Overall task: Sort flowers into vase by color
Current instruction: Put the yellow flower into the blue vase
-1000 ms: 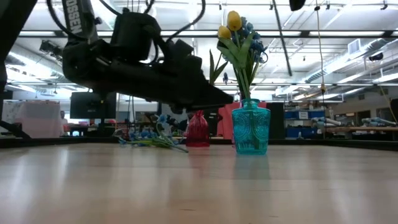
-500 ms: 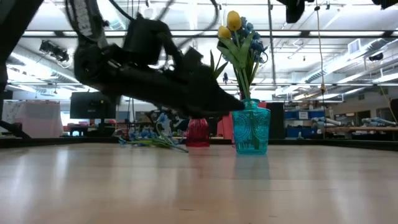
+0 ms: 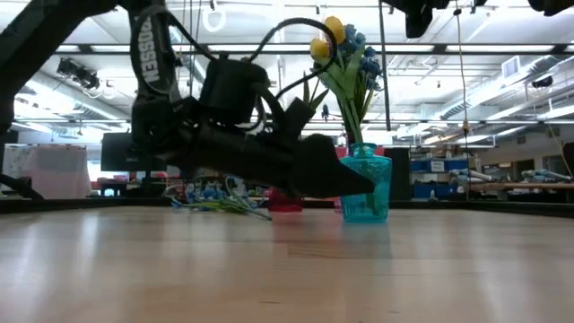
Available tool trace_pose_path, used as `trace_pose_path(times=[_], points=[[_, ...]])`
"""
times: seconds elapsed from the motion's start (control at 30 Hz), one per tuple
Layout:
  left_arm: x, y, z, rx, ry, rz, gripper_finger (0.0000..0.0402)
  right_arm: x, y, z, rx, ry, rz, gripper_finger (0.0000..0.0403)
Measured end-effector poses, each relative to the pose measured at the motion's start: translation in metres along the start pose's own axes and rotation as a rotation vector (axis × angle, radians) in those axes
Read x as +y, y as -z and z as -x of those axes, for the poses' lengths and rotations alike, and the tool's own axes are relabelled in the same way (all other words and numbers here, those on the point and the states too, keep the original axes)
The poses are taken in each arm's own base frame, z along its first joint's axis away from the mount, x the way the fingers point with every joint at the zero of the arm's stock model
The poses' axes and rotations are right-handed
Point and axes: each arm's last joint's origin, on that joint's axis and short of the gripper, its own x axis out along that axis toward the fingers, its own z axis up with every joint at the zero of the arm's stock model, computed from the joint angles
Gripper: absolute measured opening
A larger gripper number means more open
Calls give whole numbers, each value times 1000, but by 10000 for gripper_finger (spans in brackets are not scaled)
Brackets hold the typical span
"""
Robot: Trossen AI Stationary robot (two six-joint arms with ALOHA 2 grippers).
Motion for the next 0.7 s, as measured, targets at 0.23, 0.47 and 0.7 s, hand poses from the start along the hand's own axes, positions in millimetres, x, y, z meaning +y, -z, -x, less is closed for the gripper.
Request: trace_pose_path(times=[0.23, 0.47, 0.7], points=[[4, 1, -13, -41, 8, 9, 393, -3, 6, -8, 2, 22, 5, 53], [5, 8, -18, -42, 9, 10, 392, -4, 6, -10, -11, 27, -14, 53], [4, 10, -18, -46, 14, 10, 375, -5, 5, -10, -14, 49, -18, 53]])
